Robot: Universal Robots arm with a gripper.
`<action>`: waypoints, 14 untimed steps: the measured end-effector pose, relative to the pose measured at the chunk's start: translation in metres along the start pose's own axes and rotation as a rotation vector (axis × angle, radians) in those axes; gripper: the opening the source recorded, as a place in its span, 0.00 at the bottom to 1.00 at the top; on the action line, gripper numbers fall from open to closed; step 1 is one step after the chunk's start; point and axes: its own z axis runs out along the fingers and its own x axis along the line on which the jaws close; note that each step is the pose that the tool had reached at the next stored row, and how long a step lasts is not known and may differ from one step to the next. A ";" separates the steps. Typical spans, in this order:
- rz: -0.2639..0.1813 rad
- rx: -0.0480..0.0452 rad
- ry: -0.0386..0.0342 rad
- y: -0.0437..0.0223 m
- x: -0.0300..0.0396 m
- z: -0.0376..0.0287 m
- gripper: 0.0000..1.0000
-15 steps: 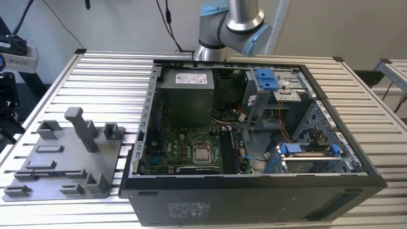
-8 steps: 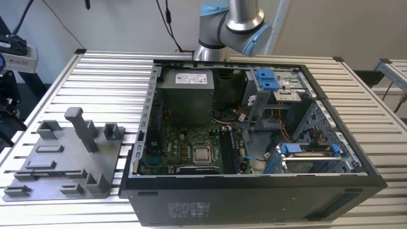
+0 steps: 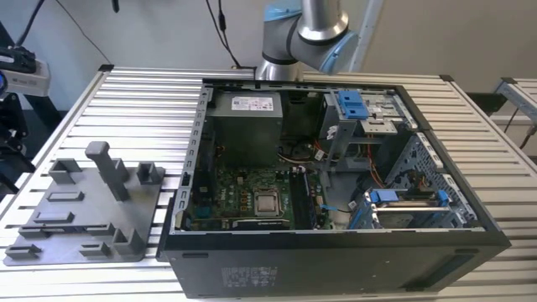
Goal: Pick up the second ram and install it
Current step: 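Pick up the second ram and move it above second insertion slot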
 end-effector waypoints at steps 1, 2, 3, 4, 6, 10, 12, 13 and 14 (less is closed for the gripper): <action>0.000 0.0002 -0.0001 0.0000 0.0000 0.0001 0.42; 0.000 0.0001 0.0000 -0.0001 0.0000 0.0002 0.42; 0.000 0.0000 0.0000 -0.0001 -0.0001 0.0005 0.42; -0.001 -0.0001 0.0001 -0.0001 0.0000 0.0008 0.42; -0.001 0.0001 -0.0001 -0.0001 0.0001 0.0023 0.42; -0.003 0.0001 0.0000 -0.0001 0.0002 0.0067 0.42; -0.005 0.0000 -0.0001 -0.0002 0.0003 0.0094 0.42; -0.007 -0.0002 0.0001 -0.0002 0.0004 0.0108 0.42; -0.008 -0.0002 0.0001 -0.0002 0.0004 0.0123 0.42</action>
